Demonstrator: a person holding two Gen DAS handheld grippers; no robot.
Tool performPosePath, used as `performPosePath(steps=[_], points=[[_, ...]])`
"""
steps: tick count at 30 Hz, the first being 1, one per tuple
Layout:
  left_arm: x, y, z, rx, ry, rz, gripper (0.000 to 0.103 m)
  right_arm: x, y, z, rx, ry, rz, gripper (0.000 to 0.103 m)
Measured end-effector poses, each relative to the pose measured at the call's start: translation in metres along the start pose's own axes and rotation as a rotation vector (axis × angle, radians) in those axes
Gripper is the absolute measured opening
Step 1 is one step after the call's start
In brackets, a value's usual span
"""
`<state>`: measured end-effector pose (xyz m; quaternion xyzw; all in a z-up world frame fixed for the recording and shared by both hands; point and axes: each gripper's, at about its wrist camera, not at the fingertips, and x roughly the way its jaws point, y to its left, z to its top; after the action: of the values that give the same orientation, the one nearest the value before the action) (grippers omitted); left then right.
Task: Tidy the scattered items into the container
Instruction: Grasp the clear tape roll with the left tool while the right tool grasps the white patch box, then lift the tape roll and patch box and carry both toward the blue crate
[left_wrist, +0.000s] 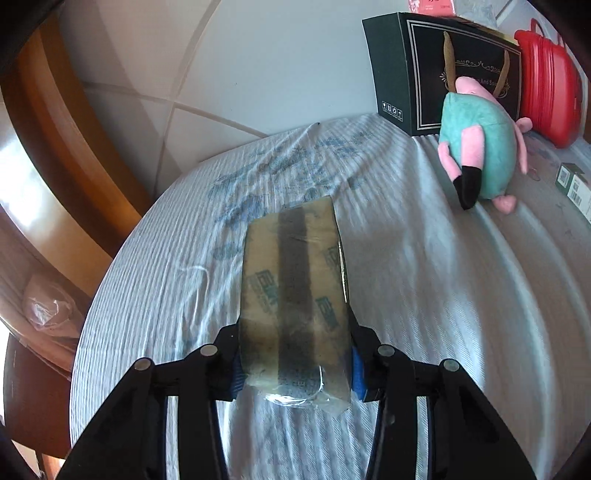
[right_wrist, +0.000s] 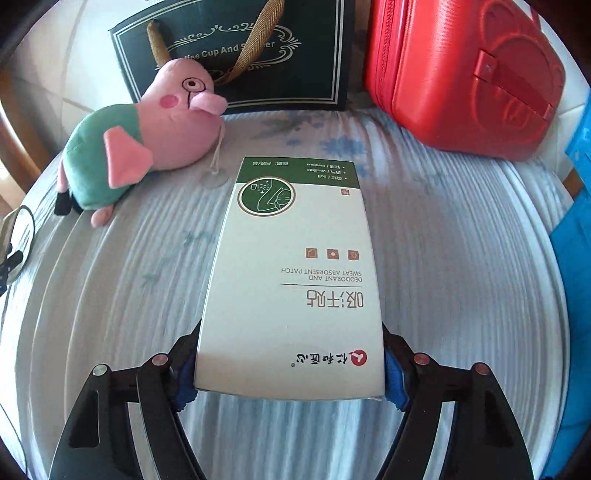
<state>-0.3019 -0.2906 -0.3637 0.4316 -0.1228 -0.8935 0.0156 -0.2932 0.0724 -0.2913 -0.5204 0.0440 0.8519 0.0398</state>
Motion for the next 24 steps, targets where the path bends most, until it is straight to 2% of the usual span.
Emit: performPosePath(steps=[12,17,24], points=[[-0.077,-0.009,-0.064,-0.132,0.066,-0.023,0.042,-0.060,0.013,-0.074,0.025,0.108,0.051,0.076],[-0.111,-0.013,-0.083,-0.161,0.098,-0.031,0.042,-0.095,0.022,-0.095,0.024,0.131,0.063,0.076],[-0.150,-0.019,-0.107,-0.171,0.140,-0.036,0.042,-0.148,0.025,-0.107,0.014,0.129,0.089,0.076]])
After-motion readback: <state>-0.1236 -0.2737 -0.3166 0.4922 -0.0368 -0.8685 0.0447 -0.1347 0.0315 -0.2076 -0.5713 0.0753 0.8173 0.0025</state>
